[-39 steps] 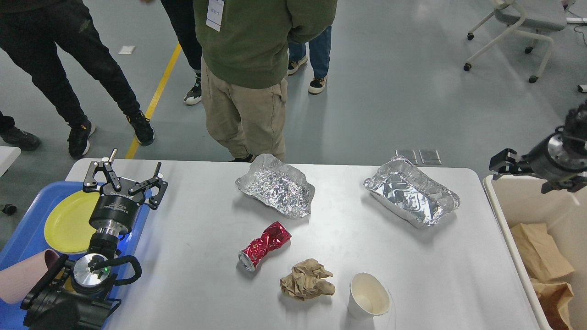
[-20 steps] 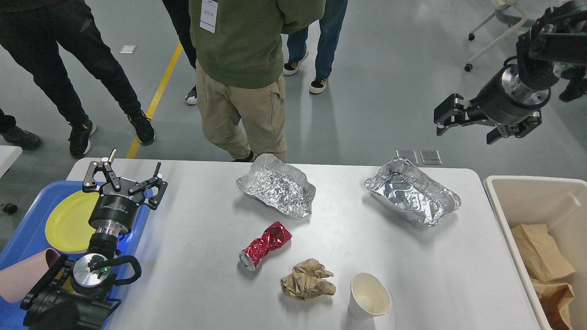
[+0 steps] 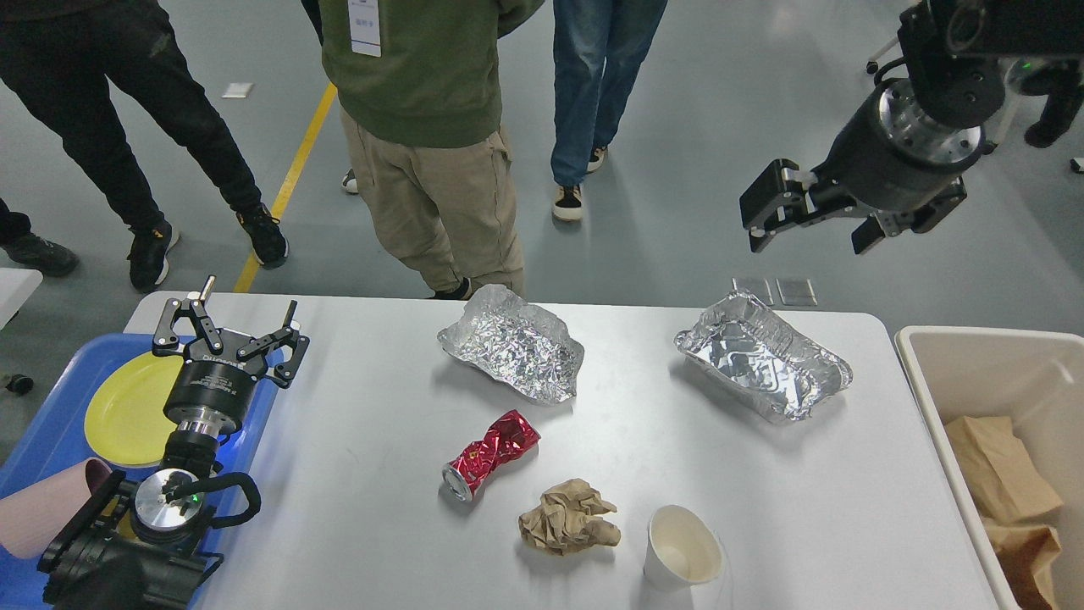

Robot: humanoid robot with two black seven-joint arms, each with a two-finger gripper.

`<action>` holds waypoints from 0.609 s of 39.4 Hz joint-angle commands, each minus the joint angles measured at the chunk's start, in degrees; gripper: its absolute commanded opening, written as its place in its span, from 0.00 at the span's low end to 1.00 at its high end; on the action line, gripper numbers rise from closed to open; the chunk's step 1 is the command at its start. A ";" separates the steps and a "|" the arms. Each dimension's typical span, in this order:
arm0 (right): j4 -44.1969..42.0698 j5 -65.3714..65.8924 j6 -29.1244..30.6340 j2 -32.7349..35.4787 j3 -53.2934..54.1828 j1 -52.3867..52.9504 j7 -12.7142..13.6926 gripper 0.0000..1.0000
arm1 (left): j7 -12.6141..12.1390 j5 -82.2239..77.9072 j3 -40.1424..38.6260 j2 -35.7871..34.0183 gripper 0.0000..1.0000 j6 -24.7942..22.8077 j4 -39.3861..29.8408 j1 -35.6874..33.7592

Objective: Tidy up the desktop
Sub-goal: 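Move the right gripper over the foil tray nearest the bin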

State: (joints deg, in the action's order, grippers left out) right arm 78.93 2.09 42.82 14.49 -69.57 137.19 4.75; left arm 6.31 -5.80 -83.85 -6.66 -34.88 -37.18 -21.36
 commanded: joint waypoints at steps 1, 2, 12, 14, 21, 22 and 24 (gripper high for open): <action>8.15 -1.99 2.44 -0.26 0.57 7.11 -0.09 1.00 | -0.07 0.00 0.00 -0.01 0.96 -0.01 0.00 0.00; 9.04 -2.61 2.79 -0.26 0.66 7.56 -0.09 1.00 | -0.07 0.00 0.00 -0.02 0.96 -0.01 0.00 0.00; 14.05 -3.23 3.23 0.01 1.98 8.18 -0.09 1.00 | -0.07 0.00 0.00 -0.02 0.96 -0.01 0.00 0.00; 14.14 -3.23 2.97 0.10 1.98 8.00 -0.09 1.00 | -0.07 0.00 0.00 -0.02 0.96 -0.01 0.00 0.00; 14.14 -3.23 1.83 0.01 1.98 6.95 -0.09 1.00 | -0.07 0.00 0.00 -0.02 0.96 -0.01 0.00 0.00; 14.14 -3.23 1.74 0.01 2.06 6.86 -0.09 1.00 | -0.07 0.00 0.00 -0.02 0.96 -0.01 0.00 0.00; 13.97 -3.32 1.65 0.01 2.07 6.25 -0.18 1.00 | -0.07 0.00 0.00 -0.01 0.96 -0.01 0.00 0.00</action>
State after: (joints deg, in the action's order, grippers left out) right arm 93.08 -1.14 44.81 14.53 -67.56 144.37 4.65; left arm 6.23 -5.80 -83.85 -6.68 -34.88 -37.18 -21.36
